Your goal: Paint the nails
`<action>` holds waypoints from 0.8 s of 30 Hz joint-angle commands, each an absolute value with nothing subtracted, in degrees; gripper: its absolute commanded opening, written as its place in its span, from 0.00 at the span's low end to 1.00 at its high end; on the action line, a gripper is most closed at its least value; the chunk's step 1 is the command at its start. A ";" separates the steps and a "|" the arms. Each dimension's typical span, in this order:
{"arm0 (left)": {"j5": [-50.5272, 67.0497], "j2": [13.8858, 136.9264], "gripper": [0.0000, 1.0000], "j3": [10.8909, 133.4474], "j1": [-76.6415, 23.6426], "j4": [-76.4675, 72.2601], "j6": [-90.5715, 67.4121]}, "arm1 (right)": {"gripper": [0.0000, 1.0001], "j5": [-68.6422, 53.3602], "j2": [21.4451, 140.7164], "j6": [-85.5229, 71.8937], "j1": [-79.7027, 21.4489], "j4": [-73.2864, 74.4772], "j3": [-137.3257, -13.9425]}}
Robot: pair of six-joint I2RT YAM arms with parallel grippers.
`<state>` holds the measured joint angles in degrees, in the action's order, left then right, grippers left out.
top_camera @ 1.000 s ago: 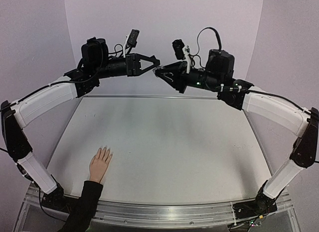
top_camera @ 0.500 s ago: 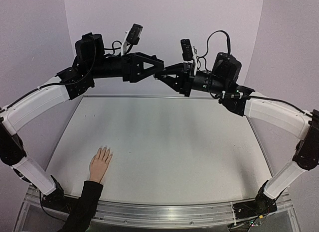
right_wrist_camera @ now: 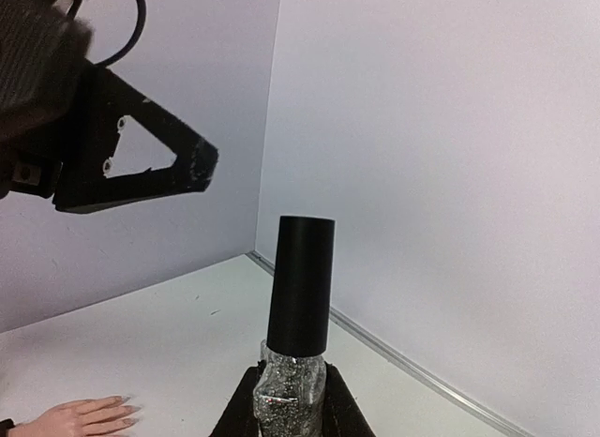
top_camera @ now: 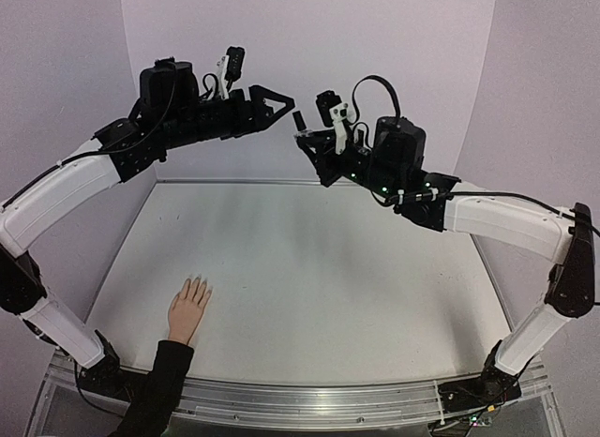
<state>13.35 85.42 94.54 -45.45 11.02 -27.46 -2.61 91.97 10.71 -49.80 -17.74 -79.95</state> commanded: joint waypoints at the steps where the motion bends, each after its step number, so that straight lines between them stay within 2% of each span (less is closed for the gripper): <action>1: 10.83 87.49 0.71 97.75 -45.65 10.17 -30.27 | 0.00 6.22 93.60 15.41 -52.09 -17.64 -84.14; 6: 10.79 89.34 0.61 99.51 -45.63 11.34 -31.72 | 0.00 7.37 94.11 16.14 -52.97 -17.49 -85.04; 11: 9.79 90.47 0.61 100.44 -45.62 13.05 -32.88 | 0.00 8.82 94.49 16.64 -53.34 -17.49 -85.73; 19: 11.72 91.73 0.46 101.13 -45.63 12.15 -33.53 | 0.00 9.81 95.29 18.45 -54.32 -17.04 -87.09; 24: 12.52 92.17 0.40 101.28 -45.63 11.34 -33.97 | 0.00 9.85 95.53 19.09 -54.67 -16.53 -87.63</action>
